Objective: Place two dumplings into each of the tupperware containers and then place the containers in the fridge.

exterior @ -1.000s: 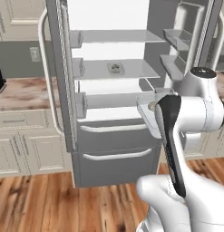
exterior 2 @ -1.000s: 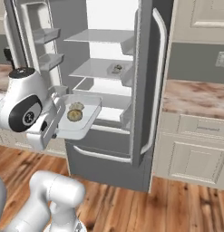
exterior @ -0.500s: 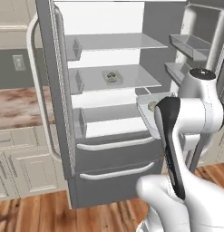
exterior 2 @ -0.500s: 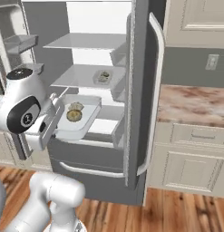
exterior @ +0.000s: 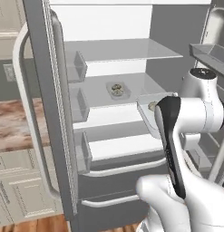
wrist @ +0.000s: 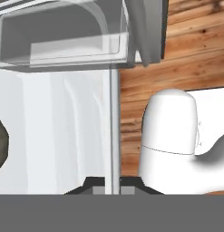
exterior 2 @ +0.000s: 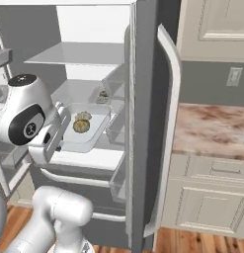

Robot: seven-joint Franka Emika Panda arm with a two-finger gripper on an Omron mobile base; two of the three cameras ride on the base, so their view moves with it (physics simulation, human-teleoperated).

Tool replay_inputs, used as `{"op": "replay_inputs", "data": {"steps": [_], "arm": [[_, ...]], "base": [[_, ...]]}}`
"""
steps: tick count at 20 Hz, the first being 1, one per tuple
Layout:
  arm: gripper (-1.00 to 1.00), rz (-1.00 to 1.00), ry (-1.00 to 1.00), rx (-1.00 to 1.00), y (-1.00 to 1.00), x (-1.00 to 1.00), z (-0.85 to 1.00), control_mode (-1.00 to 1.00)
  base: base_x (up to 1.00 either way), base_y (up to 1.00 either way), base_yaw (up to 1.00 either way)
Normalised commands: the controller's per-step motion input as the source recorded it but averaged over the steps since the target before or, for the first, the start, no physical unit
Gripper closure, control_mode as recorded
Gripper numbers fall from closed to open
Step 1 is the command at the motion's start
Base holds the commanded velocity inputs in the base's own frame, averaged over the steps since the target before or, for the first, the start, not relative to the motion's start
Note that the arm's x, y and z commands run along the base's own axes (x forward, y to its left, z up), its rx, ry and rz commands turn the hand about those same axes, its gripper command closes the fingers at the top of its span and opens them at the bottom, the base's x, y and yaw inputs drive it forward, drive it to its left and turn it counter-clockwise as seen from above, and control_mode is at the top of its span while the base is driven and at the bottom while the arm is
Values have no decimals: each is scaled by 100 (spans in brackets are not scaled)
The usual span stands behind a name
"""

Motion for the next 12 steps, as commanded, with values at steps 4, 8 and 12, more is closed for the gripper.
{"op": "replay_inputs", "data": {"steps": [4,8,12], "arm": [[100,0,0,0,0,0,0,100],[100,0,0,0,0,0,0,100],[100,0,0,0,0,0,0,100]], "base": [[58,-4,0],[49,-11,0],[36,-14,0]]}}
